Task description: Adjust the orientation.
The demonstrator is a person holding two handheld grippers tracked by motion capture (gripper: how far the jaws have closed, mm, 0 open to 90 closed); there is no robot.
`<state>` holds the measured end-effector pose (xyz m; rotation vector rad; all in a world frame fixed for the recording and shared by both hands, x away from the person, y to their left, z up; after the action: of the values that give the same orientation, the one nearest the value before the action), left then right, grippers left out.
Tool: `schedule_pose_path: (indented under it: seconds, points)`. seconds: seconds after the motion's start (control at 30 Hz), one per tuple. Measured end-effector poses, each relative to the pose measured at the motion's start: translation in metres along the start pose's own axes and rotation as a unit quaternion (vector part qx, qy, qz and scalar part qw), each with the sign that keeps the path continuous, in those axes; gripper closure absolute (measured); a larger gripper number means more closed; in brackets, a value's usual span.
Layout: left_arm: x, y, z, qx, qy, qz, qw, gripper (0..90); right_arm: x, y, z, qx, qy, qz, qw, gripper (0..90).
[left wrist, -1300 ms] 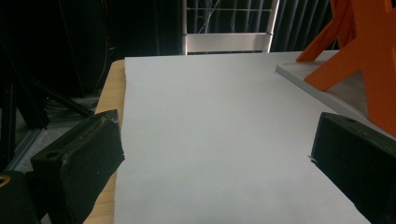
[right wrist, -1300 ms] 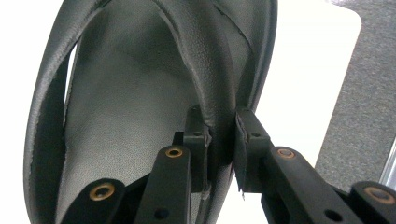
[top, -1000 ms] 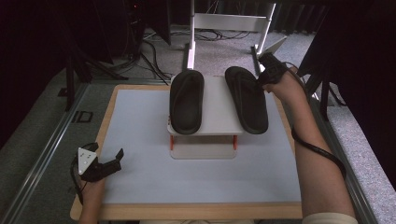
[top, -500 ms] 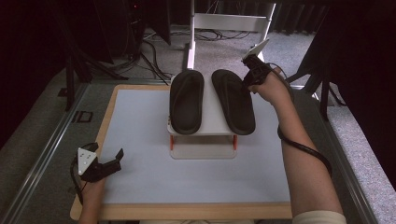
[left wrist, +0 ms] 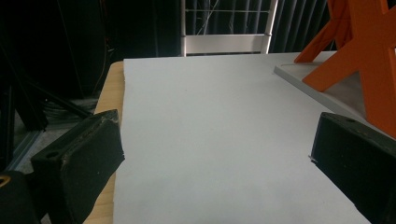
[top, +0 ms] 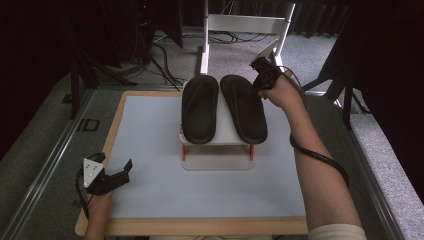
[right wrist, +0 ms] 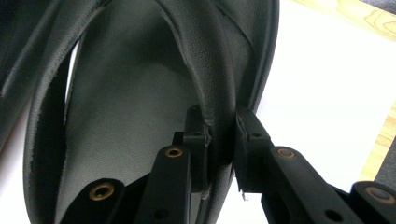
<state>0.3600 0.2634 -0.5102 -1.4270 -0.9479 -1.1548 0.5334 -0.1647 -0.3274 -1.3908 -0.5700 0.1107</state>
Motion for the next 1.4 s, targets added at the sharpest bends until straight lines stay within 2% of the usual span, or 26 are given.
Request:
schedule_pose_path:
  seconds: [0.23,0.5,0.77,1.0,1.13,1.2,1.4]
  points:
    - [0.000,0.000,0.000,0.000,0.000,0.000,1.0000,1.8,0.000,0.001,0.011,0.002,-0.012,0.007,0.9999,74.7]
    - [0.000,0.000,0.000,0.000,0.001,0.001,1.0000,1.8,-0.004,0.001,0.020,0.027,-0.016,0.003,0.9995,72.2]
    - [0.000,0.001,0.000,0.000,0.002,0.003,1.0000,1.8,-0.005,0.002,0.025,0.037,-0.013,0.004,0.9992,70.9]
    - [0.000,0.001,-0.001,0.000,0.002,0.004,1.0000,1.8,-0.007,0.001,0.033,0.050,-0.018,0.009,0.9986,68.4]
    - [0.000,0.001,-0.001,0.000,0.002,0.004,1.0000,1.8,-0.010,0.002,0.039,0.065,-0.028,0.014,0.9974,66.3]
    - [0.000,0.001,-0.001,0.000,0.002,0.004,1.0000,1.8,-0.010,0.002,0.039,0.060,-0.030,0.012,0.9977,66.0]
    - [0.000,0.001,-0.001,0.000,0.001,0.003,1.0000,1.8,-0.010,0.000,0.035,0.072,-0.032,-0.003,0.9969,61.3]
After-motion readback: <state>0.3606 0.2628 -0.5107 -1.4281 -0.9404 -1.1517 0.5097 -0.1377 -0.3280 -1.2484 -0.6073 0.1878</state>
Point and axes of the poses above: each handheld gripper's, and its own axes: y roughly forward along the jaws, x roughly out of its top, z roughly to its left, the point moved 9 cm from there along y, roughly forward along the jaws, and after that the axes turned 3 degrees about x, right-handed, at the moved point
